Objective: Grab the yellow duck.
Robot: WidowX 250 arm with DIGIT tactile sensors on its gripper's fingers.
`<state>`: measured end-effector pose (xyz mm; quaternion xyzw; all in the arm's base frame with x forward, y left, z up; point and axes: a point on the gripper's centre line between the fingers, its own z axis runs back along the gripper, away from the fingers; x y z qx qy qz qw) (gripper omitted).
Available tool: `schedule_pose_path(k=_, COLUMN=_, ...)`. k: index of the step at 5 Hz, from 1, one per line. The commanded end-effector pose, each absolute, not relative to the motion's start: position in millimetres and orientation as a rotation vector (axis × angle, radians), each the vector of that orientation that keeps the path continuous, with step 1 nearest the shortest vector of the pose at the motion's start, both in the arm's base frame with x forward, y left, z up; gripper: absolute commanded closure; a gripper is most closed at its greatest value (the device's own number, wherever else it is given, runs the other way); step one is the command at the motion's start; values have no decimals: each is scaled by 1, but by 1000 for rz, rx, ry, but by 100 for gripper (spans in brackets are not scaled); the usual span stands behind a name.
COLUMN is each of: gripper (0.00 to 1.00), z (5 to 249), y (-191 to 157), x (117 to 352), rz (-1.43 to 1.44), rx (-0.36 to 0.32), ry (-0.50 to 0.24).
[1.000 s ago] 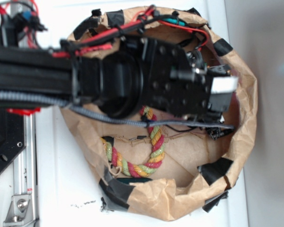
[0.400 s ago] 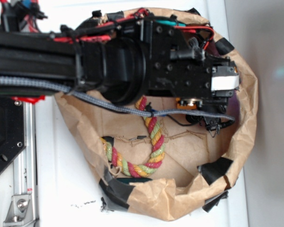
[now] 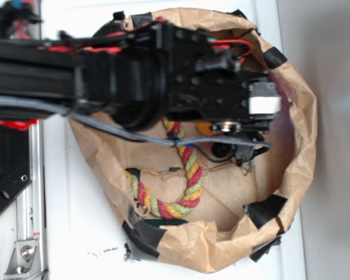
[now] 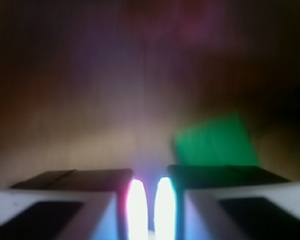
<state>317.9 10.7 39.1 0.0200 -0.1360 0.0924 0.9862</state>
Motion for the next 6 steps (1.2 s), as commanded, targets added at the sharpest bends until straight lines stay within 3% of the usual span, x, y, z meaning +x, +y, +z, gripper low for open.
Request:
schedule_pose_path(k=1, gripper=100, z=82, y=2, x=303, rz=150, rx=-1, ry=-353)
schedule_pose_path(k=2, gripper=100, z=101, y=-2, x=306, rz=161, rx=-1, ry=-363)
schedule_pose_path(k=3, gripper=0, z=124, y=3, x=299, rz=199, rx=17, ry=-298)
schedule_pose_path(k=4, gripper=0, z=132, y=19, x=276, rz=292, rx=40, ry=-187)
schedule_pose_path(k=5, gripper=0, z=122, y=36, x=263, rz=318, rx=54, ry=-138)
schedule_pose_path(k=6, gripper=0, z=106, y=45, x=265, rz=349, rx=67, ry=-175)
